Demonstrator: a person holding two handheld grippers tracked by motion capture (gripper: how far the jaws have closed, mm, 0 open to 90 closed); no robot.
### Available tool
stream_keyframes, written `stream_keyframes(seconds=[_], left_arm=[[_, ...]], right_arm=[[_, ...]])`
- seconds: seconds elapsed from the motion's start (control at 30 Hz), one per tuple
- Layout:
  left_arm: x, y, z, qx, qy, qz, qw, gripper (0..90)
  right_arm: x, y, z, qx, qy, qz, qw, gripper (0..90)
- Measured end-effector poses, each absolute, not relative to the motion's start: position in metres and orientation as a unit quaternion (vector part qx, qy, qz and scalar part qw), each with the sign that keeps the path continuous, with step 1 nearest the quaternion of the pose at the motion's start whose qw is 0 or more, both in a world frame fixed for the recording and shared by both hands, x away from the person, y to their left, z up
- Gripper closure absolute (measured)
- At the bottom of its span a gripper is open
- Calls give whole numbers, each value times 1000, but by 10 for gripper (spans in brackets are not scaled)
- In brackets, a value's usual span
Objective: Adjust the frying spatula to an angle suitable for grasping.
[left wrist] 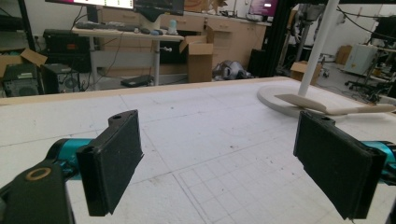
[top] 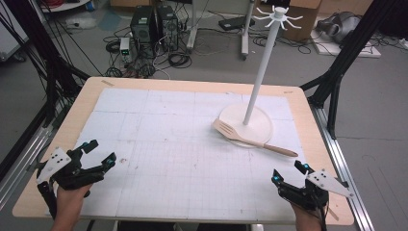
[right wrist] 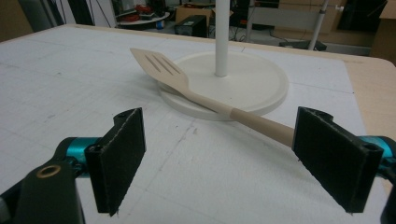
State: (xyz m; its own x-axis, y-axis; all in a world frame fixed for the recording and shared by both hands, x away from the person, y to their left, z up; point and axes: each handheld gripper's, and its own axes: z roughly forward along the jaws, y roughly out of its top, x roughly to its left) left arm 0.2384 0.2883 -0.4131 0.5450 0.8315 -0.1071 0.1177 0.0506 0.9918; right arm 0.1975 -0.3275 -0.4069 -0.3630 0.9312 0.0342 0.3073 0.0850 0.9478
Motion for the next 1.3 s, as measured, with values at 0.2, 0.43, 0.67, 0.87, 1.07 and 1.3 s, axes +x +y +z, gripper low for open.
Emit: stream_keyframes(seconds=[0.2,0.43,0.67,0.87,1.07,1.3], left_arm=[[240,290,-415,623,391,288,613,156],[239,290,-416,621,397,288,611,158],[239,288,-417,628,392,285,608,178],[238,290,-417,630,390,278,611,256],[238,293,-419,627,398,272,612,283],[240,293,-420,631,401,265,609,287]], right_arm=[[199,-331,-409,473,662,491,312,167],[199,-334,-409,482,656,487,316,176],[203,-351,-409,538,623,452,343,337],[212,-365,-414,588,588,433,348,611],[233,-374,-414,581,620,402,342,854],[260,-394,-427,619,598,381,337,893]])
